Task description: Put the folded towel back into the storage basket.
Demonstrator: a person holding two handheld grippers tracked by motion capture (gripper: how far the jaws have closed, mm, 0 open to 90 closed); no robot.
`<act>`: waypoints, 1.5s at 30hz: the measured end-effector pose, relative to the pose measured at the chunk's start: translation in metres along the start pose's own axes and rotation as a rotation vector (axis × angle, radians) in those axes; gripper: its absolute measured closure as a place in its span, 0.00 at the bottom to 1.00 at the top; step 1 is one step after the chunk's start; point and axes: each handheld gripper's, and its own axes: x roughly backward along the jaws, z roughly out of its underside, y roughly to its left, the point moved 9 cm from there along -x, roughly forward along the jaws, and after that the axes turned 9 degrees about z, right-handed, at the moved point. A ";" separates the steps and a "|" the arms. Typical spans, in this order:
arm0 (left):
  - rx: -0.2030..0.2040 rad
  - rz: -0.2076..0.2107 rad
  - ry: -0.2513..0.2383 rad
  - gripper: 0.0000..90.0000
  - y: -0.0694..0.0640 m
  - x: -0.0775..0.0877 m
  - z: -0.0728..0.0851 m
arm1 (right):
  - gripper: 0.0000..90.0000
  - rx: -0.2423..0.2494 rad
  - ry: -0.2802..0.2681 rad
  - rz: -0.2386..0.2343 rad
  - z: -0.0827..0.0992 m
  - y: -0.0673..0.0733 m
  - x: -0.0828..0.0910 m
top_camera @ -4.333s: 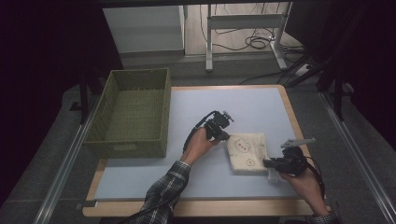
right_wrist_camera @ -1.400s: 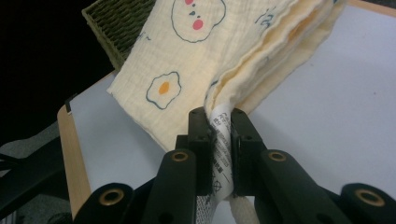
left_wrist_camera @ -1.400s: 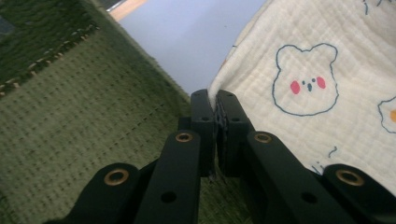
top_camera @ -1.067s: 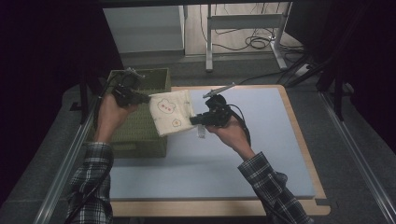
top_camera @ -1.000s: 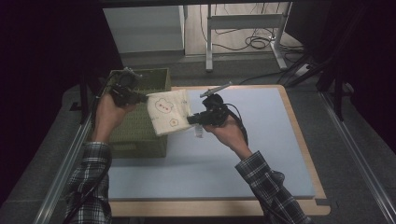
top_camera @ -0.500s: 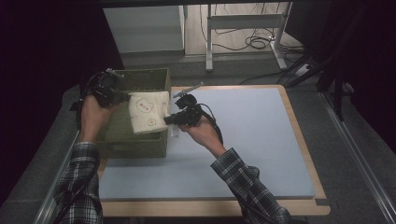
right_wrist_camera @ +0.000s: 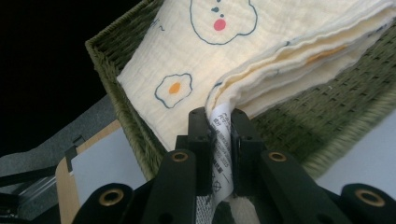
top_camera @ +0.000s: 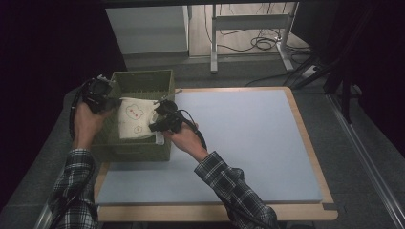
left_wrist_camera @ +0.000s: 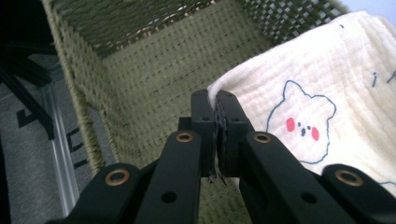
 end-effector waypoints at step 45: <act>0.029 0.066 -0.004 0.58 -0.012 -0.047 0.017 | 0.57 0.037 0.098 0.098 0.006 -0.001 -0.013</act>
